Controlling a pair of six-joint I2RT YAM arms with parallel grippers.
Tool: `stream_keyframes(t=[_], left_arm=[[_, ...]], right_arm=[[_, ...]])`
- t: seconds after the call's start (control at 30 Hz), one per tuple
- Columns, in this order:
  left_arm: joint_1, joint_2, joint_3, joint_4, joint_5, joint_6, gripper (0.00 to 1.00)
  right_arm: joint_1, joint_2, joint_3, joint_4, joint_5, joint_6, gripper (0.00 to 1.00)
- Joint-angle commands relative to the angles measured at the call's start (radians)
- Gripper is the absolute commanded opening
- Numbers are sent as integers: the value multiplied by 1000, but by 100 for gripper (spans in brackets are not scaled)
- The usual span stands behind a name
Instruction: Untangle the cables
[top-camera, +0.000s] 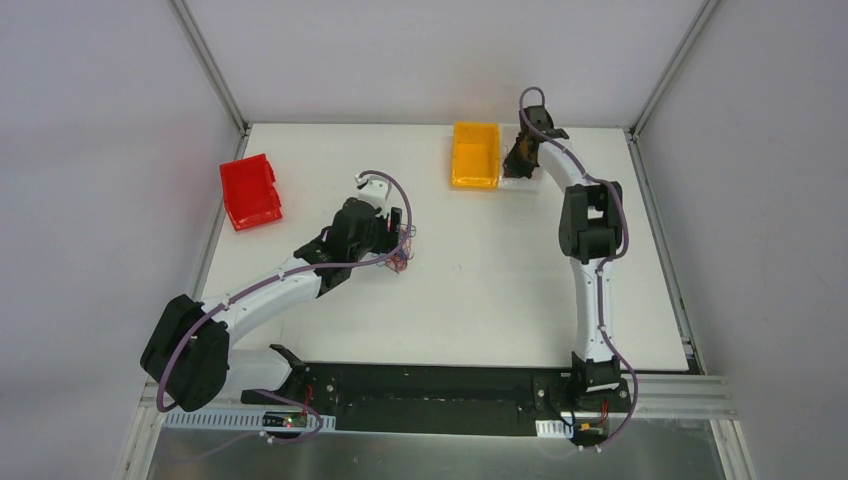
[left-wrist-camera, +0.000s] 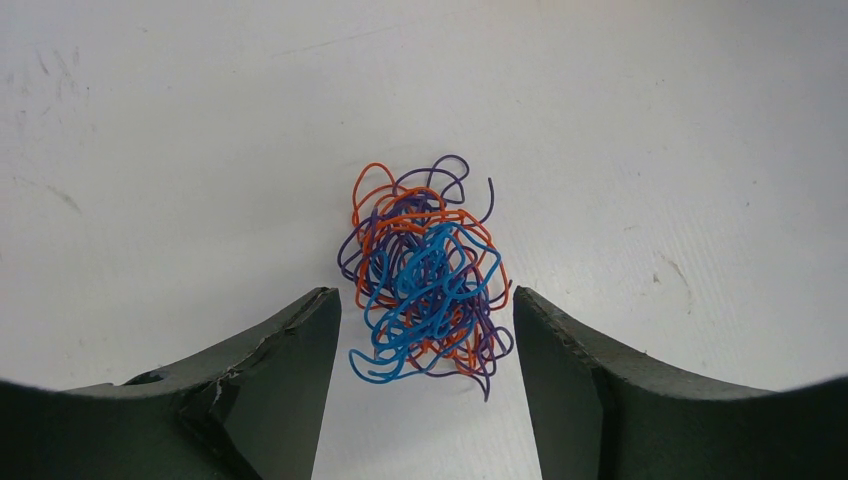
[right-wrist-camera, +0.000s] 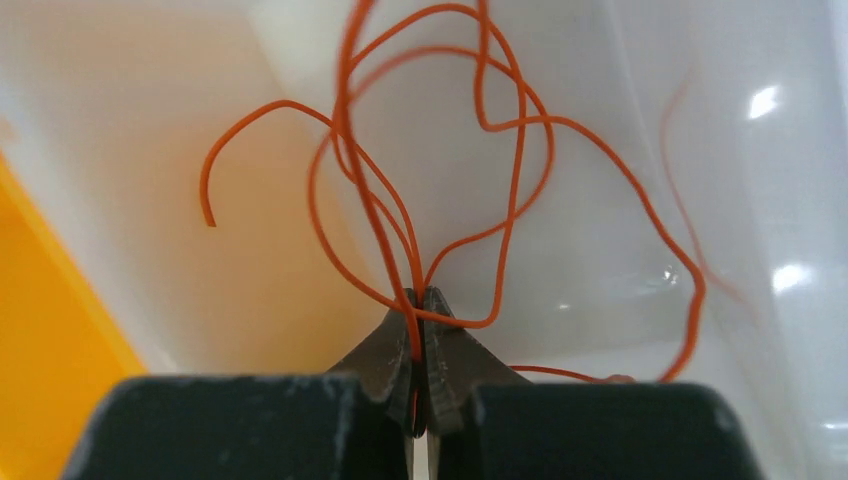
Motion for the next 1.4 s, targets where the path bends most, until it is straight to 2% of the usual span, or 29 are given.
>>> stream_keyframes(t=[0.0, 0.33, 0.57, 0.73, 1.0, 1.07, 1.27, 1.37], left_arm=[[-7, -34, -2, 30, -25, 15, 66], [-7, -35, -1, 29, -8, 8, 66], [-7, -43, -3, 30, 4, 3, 66], [-7, -39, 0, 28, -9, 10, 66], [-7, -48, -5, 26, -26, 16, 66], [-7, -46, -5, 27, -26, 17, 66], [-7, -45, -5, 27, -34, 17, 66], [-7, -45, -6, 26, -40, 18, 66]], right_arm=[[12, -105, -113, -56, 99, -63, 0], [20, -433, -654, 76, 6, -40, 0], [29, -643, -860, 83, 16, -60, 0], [40, -671, -836, 33, 37, -98, 0], [44, -585, -717, -34, 172, -139, 1], [42, -550, -682, -50, 191, -141, 7], [25, -489, -616, -57, 155, -130, 33], [24, -493, -593, -71, 162, -131, 40]])
